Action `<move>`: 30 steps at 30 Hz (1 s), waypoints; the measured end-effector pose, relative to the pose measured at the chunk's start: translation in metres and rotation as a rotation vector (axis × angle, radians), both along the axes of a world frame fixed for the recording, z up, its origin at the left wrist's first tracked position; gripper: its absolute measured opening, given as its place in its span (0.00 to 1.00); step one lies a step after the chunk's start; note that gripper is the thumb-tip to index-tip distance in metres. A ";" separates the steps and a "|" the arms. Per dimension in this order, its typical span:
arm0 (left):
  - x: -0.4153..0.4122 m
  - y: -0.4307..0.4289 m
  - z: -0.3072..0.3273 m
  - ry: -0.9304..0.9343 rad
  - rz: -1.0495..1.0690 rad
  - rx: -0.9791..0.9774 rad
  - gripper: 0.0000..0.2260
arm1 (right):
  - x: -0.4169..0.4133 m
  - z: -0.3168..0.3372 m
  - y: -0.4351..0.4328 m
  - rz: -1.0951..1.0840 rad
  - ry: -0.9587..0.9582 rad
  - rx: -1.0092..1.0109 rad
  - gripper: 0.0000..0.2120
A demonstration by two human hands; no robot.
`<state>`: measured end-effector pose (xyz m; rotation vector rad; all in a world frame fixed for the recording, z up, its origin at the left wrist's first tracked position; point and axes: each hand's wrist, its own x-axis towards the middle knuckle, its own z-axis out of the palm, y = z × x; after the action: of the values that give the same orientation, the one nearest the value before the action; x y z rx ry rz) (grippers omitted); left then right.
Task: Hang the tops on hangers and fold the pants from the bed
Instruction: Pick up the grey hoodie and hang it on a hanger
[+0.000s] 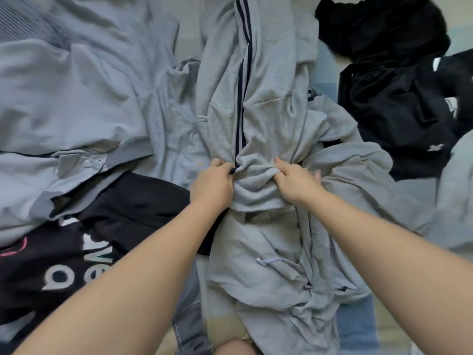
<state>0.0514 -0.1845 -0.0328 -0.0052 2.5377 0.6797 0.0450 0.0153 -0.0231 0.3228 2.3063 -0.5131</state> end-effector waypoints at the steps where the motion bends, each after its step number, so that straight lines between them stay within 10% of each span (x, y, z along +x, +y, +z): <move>1: 0.021 0.003 0.006 -0.003 -0.006 0.026 0.12 | 0.020 0.005 0.007 0.004 -0.001 0.009 0.23; 14: 0.236 0.017 0.033 -0.567 -0.322 -0.053 0.15 | 0.237 0.035 0.026 0.075 -0.431 -0.127 0.21; 17: 0.210 0.020 0.035 -0.195 -0.244 -0.090 0.15 | 0.187 0.037 0.036 -0.084 -0.327 -0.265 0.18; 21: 0.086 0.029 0.035 0.205 0.145 0.006 0.24 | 0.069 0.042 0.043 -0.186 0.263 -0.141 0.21; 30: -0.110 0.019 -0.061 -0.209 0.487 -0.188 0.45 | -0.148 -0.019 0.022 -0.034 0.346 0.054 0.37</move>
<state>-0.0590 -0.1654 -0.0940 -0.7387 2.3968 0.5754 -0.1031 0.0376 -0.0420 0.3197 2.6570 -0.5601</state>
